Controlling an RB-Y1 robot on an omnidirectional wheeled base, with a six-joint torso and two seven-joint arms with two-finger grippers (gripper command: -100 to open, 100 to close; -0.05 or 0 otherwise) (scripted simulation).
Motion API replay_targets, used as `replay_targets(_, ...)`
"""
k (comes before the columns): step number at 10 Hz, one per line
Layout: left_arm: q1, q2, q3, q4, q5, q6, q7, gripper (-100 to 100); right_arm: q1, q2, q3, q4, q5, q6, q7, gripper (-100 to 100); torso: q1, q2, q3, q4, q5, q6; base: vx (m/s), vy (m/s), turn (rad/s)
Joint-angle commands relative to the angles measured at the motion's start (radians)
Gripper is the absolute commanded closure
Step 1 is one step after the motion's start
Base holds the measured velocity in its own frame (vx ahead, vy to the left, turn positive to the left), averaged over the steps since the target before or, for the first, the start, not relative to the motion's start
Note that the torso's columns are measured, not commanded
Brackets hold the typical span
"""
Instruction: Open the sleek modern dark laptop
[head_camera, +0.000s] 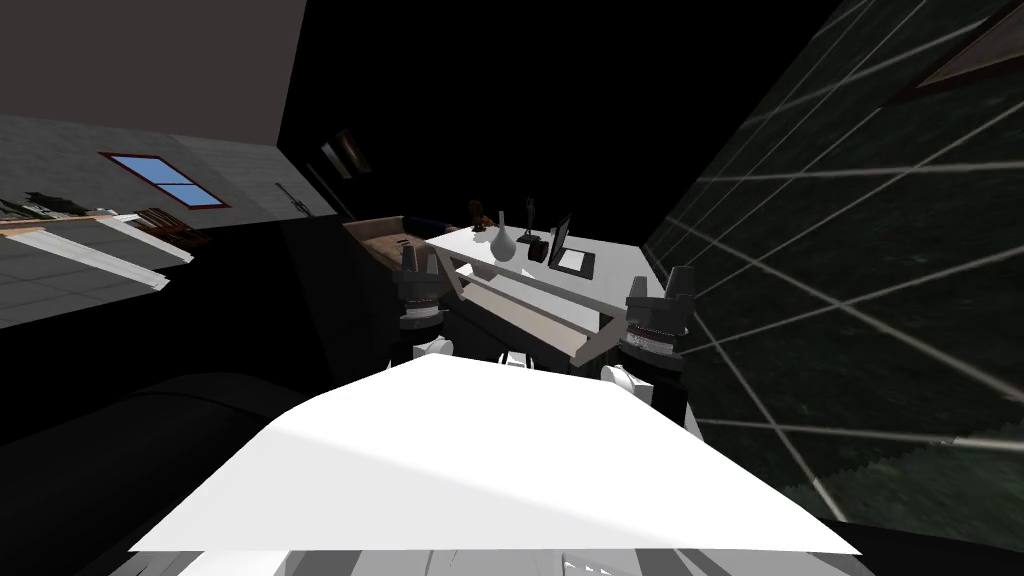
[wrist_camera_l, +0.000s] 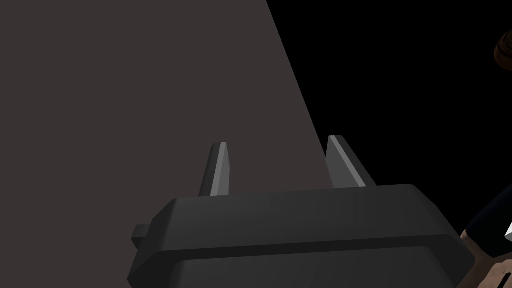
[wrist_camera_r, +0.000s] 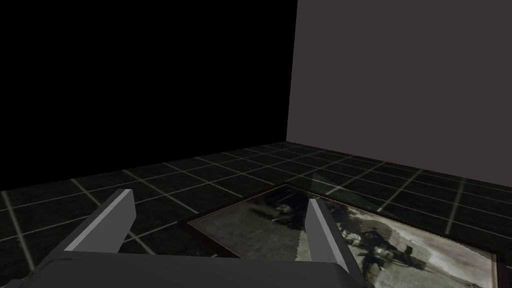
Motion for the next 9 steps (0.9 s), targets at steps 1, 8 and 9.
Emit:
replay_targets(1, 0.000, 0.000, 0.000, 0.000, 0.000, 0.000, 0.000, 0, 0.003, -0.072, -0.019, 0.025, 0.035, 0.019, 0.018, -100, 0.000, 0.001, 0.000, 0.000, 0.000, 0.000, 0.075, 0.110, -0.044)
replay_targets(8, 0.000, 0.000, 0.000, 0.000, 0.000, 0.000, 0.000, 0, -0.004, -0.275, -0.095, 0.134, 0.179, 0.092, 0.095, -100, -0.003, 0.002, 0.001, 0.001, -0.001, 0.000, 0.101, 0.145, -0.059)
replay_targets(9, 0.000, 0.000, 0.000, 0.000, 0.000, 0.000, 0.000, 0, -0.005, -0.304, -0.108, 0.151, 0.203, 0.104, 0.108, -100, -0.001, 0.001, 0.000, 0.001, 0.000, 0.000, 0.159, 0.187, -0.076)
